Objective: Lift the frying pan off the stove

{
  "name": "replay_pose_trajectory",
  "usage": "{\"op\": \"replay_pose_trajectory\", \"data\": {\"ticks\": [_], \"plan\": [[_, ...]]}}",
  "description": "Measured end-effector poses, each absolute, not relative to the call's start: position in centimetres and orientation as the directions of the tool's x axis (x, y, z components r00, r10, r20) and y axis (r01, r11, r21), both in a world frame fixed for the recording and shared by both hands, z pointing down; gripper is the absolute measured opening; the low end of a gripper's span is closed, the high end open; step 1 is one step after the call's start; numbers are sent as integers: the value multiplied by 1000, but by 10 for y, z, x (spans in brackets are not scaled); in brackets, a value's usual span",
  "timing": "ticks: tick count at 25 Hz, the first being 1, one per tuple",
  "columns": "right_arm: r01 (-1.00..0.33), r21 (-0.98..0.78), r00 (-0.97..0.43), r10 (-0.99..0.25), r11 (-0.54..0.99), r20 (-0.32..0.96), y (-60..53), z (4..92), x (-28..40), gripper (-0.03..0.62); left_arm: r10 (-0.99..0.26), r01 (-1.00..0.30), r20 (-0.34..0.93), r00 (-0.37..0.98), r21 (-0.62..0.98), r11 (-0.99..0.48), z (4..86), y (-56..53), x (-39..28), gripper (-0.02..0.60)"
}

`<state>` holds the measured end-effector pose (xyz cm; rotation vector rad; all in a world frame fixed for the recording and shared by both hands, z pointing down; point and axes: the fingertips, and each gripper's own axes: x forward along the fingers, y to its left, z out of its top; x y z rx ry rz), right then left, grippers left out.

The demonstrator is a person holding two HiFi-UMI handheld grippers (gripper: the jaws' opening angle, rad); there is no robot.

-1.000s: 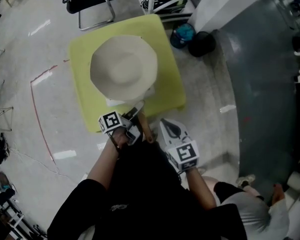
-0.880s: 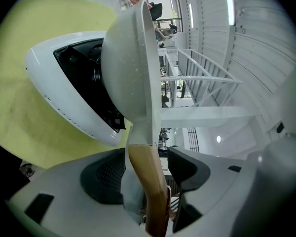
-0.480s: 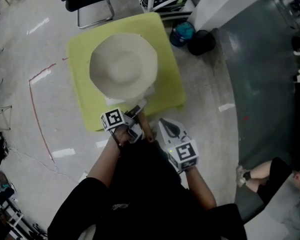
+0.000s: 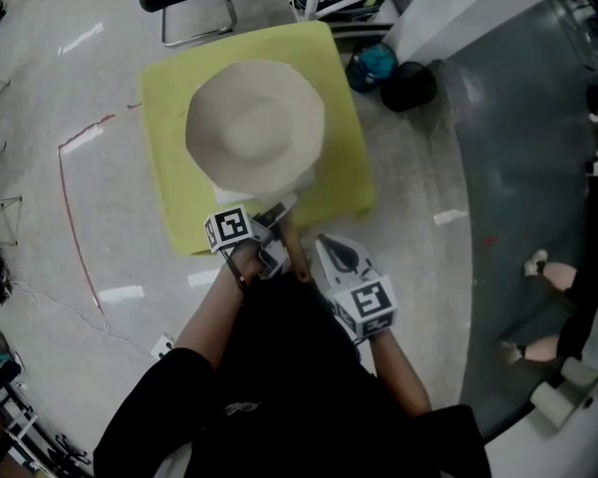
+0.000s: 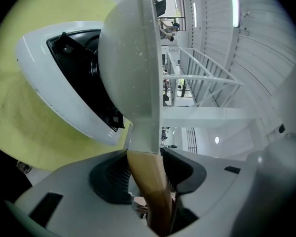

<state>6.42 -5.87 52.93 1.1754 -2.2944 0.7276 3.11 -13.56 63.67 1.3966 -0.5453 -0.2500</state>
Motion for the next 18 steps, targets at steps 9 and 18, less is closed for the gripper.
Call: {"op": "replay_pose_trajectory", "data": {"ticks": [9,18], "plan": [[-824,-262,-542,-565,502,622,-57,537,62,15,-466,-92,186,865,972,217,637,-134,33,201],[-753,-363,-624,-419,548,660,-40,549,56,15,-463,-102,190,866,973,209,638,-134,32,198]]}}
